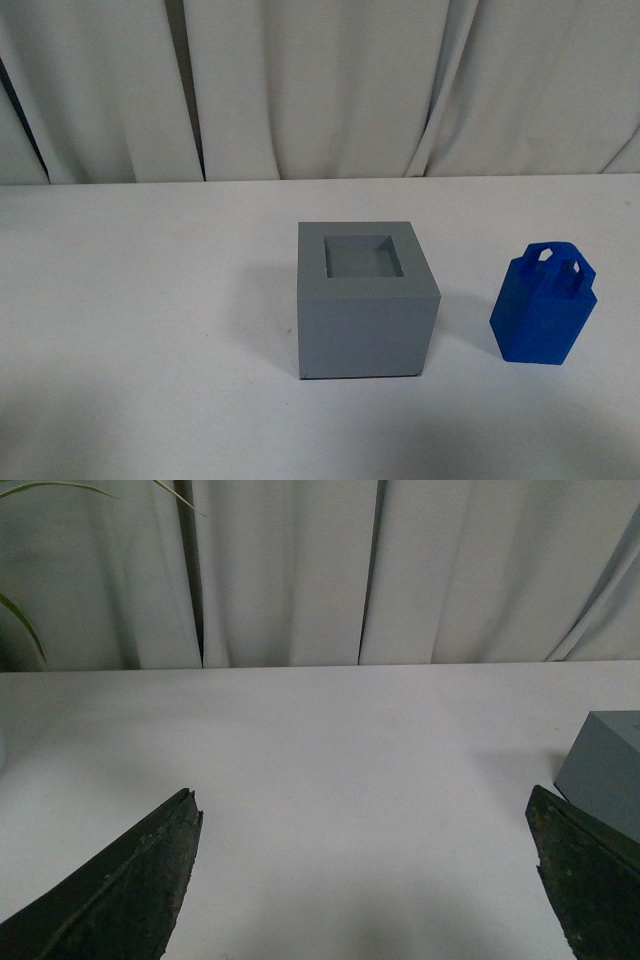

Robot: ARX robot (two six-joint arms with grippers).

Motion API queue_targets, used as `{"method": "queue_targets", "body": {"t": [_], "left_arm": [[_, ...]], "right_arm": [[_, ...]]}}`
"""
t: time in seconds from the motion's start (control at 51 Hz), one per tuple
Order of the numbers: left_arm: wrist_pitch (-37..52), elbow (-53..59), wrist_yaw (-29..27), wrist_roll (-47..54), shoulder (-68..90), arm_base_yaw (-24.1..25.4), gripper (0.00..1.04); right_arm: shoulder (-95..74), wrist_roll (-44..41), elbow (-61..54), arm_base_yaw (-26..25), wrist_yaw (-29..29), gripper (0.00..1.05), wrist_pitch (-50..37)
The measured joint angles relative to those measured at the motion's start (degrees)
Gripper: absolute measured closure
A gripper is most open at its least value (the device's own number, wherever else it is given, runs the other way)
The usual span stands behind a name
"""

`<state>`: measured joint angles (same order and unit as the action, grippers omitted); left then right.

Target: Insert blue part into gray base

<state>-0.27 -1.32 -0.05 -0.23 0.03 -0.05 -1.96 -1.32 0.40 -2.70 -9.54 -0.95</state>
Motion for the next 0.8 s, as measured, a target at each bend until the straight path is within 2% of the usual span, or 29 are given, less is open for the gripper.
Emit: {"method": "queue_targets", "body": {"t": [0.02, 0.059, 0.098, 0.118, 0.196, 0.255, 0.49, 0.608, 0.804], "left_arm": [[0.00, 0.00, -0.04, 0.00, 0.00, 0.00, 0.06], [0.00, 0.00, 0.20, 0.02, 0.00, 0.00, 0.06], [0.00, 0.00, 0.07, 0.00, 0.00, 0.00, 0.06], [0.00, 0.00, -0.02, 0.00, 0.00, 0.00, 0.06], [0.00, 0.00, 0.02, 0.02, 0.00, 0.00, 0.06], [0.00, 0.00, -0.04, 0.00, 0.00, 0.00, 0.06], [0.00, 0.00, 0.02, 0.02, 0.00, 0.00, 0.06], [0.00, 0.00, 0.04, 0.02, 0.00, 0.00, 0.06], [0.00, 0.00, 0.02, 0.00, 0.00, 0.00, 0.06]], "right_arm": [[-1.57, -0.20, 0.04, -1.92, -3.98, 0.07, -0.72], [-6.03, -0.37, 0.50, -5.31, -17.53, 0.07, -2.25], [-10.58, -0.39, 0.87, -5.70, -24.68, 0.07, -4.31], [-12.41, -0.50, 1.07, -5.42, -26.23, 0.07, -5.49], [-18.91, -0.98, 3.08, -3.58, -27.17, 0.07, -9.35], [-25.57, -2.84, 6.05, -1.09, -24.87, 0.07, -14.71], [-46.03, -11.10, 19.78, 4.61, -23.06, 0.07, -15.80], [-55.01, -16.35, 28.48, 5.99, -23.15, 0.07, -10.84], [-68.04, -29.33, 44.37, 6.86, -24.13, 0.07, 5.03]]}}
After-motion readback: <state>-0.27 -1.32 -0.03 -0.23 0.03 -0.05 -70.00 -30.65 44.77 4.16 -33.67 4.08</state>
